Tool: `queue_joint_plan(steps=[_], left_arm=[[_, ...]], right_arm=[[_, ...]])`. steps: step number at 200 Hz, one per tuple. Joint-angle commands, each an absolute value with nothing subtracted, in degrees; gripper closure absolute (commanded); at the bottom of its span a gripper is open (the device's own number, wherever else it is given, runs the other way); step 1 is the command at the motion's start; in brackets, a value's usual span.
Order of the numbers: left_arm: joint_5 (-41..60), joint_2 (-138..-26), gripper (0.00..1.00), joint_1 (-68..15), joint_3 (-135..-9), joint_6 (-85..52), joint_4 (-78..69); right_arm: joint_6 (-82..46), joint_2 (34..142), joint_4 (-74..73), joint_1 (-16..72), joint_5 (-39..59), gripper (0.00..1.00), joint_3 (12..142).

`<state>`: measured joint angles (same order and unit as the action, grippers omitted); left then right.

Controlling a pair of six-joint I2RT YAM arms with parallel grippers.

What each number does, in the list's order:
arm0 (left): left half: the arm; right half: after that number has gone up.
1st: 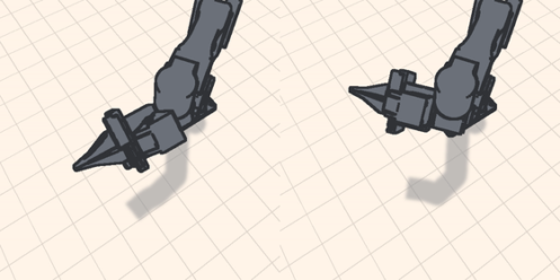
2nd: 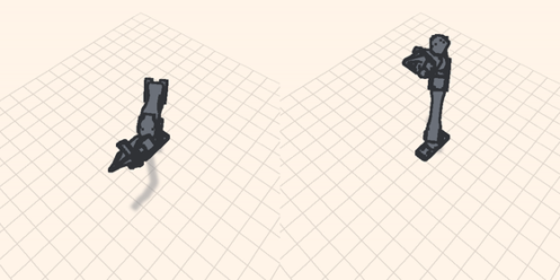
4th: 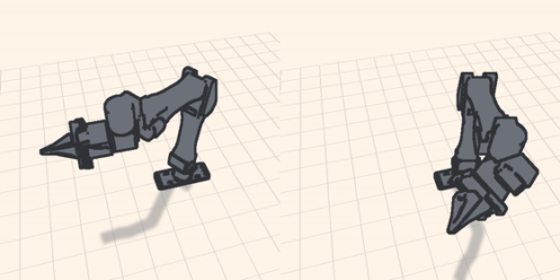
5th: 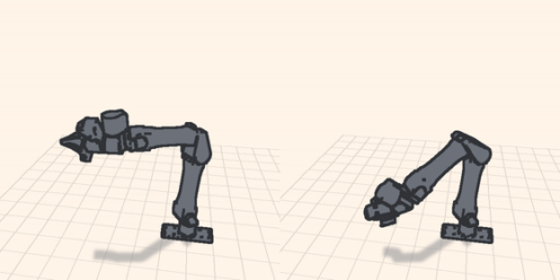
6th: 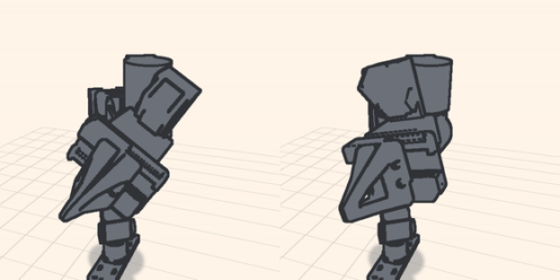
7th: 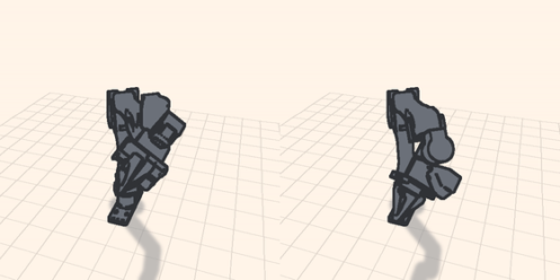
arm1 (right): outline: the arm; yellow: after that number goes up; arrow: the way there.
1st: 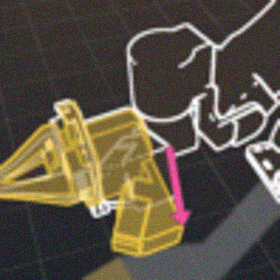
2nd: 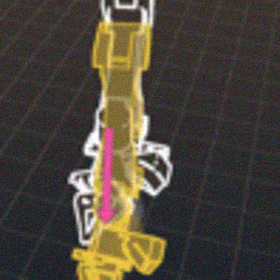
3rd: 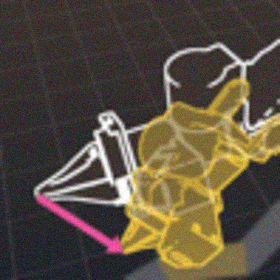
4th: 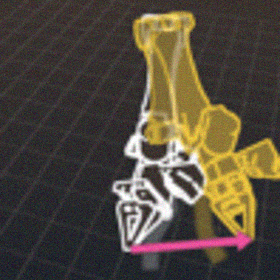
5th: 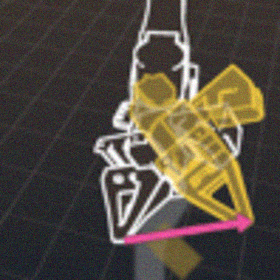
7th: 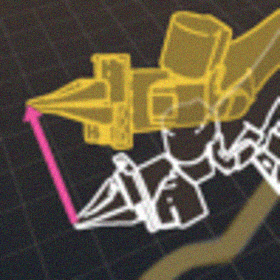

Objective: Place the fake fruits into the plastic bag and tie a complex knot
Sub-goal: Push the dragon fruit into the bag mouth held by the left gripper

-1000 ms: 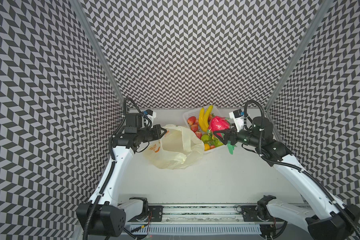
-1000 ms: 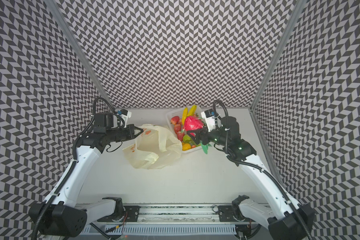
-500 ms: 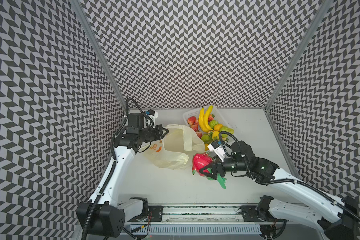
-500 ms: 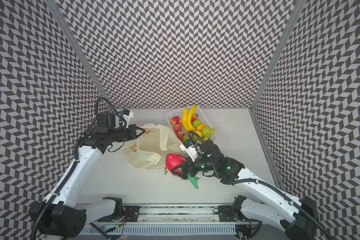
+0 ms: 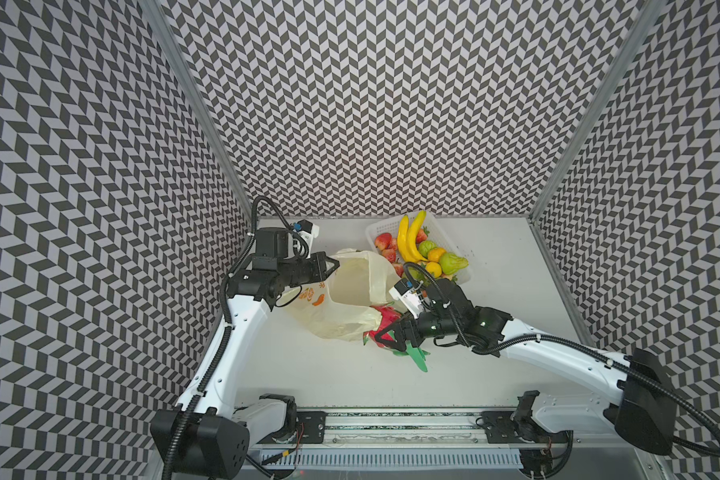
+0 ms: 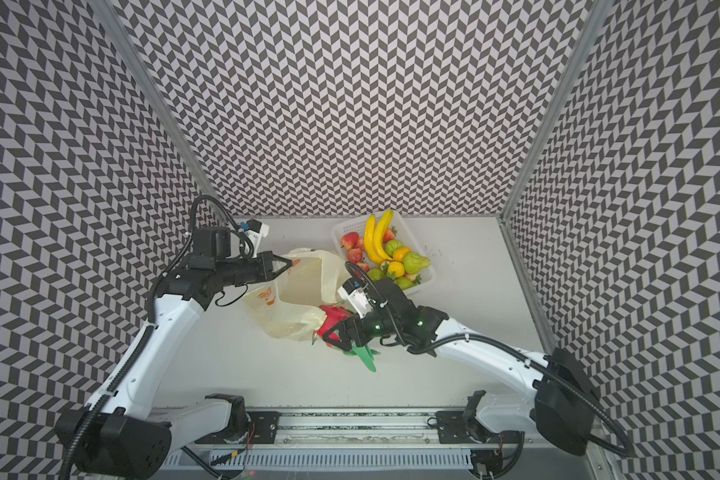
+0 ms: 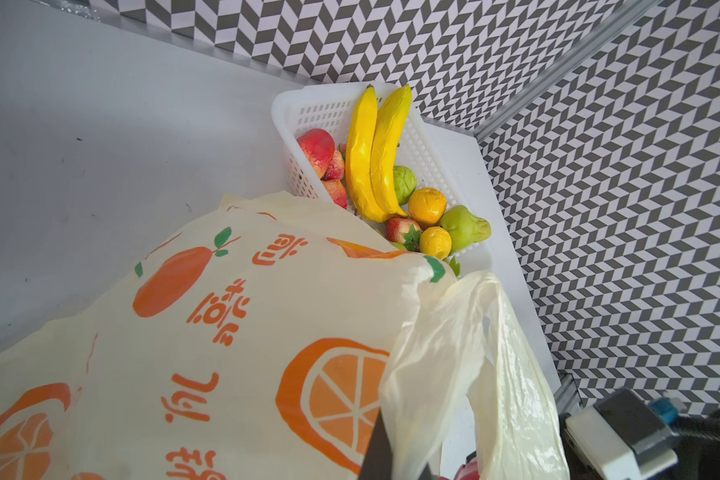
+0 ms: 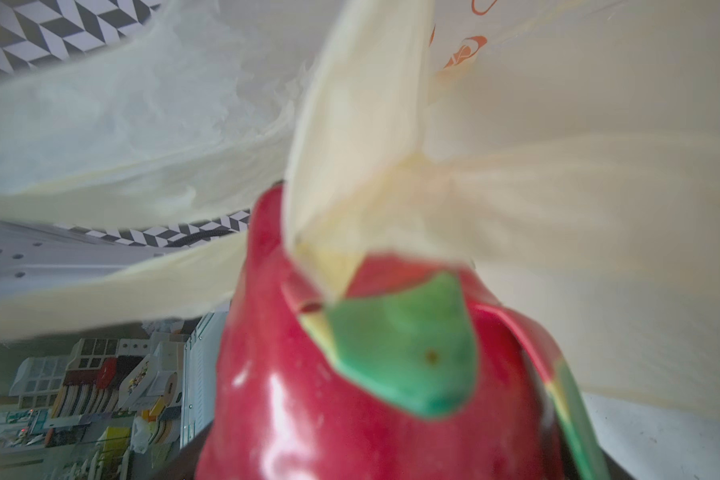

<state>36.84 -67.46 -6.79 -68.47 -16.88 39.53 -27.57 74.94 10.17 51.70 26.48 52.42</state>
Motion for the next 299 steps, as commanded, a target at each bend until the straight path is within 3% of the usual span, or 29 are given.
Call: queue_joint_plan(steps=[1,38,134,191,299], left_arm=[[39.3,-65.5,1.0,-7.5,-68.5,-11.4,40.4],[40.0,-63.6,1.0,-7.5,-68.1,-7.7,41.2],[42.0,-60.4,1.0,-8.9,-65.6,-5.4,39.5],[45.1,-57.5,1.0,-10.4,-61.1,-3.3,36.1],[42.5,-53.9,1.0,-14.2,-55.8,-1.4,32.3]], right_arm=[[-29.3,76.8,0.0,52.0,24.6,0.52,57.7],[-29.8,80.0,-2.1,50.6,19.9,0.51,62.5],[-22.5,87.4,-1.4,46.2,20.3,0.5,71.4],[-26.8,87.5,-6.4,42.6,26.0,0.51,72.1],[-37.3,90.2,-11.4,40.1,27.1,0.51,73.6]])
